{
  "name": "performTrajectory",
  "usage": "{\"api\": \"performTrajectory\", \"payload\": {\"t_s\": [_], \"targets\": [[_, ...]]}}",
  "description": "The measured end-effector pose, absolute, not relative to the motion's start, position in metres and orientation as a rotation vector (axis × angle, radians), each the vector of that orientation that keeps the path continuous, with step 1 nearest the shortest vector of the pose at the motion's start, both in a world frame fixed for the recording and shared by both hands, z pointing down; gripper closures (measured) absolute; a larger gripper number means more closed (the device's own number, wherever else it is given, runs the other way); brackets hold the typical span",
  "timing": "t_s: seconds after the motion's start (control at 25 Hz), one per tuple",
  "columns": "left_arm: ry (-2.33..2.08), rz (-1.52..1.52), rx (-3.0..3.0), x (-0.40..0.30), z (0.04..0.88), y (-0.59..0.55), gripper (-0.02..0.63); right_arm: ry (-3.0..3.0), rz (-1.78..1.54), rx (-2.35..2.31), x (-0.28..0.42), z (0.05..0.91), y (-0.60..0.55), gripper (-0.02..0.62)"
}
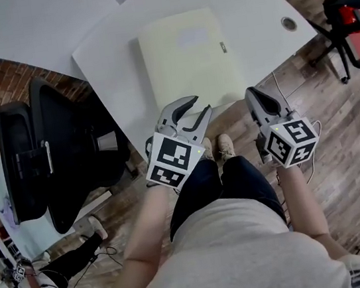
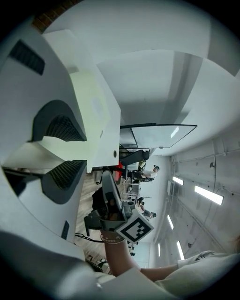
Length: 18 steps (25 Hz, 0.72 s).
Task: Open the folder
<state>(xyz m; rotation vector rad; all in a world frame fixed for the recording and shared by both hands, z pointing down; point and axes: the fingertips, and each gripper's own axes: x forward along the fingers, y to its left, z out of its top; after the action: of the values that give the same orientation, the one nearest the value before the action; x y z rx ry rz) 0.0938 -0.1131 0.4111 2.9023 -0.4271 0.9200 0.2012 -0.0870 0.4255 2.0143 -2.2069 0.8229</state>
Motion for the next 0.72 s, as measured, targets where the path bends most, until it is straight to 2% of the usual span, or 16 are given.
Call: {"api": "performTrajectory", "payload": {"t_s": [0.12,0.4,0.72], "targets": [[-0.4,1.004,2.927,0.097,0.42,-0.11,0.446,-2.186,0.842,2.039,0.206,0.43,-0.084,0.572],[-0.372,1.117,2.945,0.104,0.437,-0.107,0.393,-2.143,0.895,2.089,0.218,0.444,-0.082,0.572],[-0.276,1.38,3.053,0.109,0.461,-0.1,0.387,-2.126,0.933,2.103,0.225,0.456,-0.085,0.572]]}}
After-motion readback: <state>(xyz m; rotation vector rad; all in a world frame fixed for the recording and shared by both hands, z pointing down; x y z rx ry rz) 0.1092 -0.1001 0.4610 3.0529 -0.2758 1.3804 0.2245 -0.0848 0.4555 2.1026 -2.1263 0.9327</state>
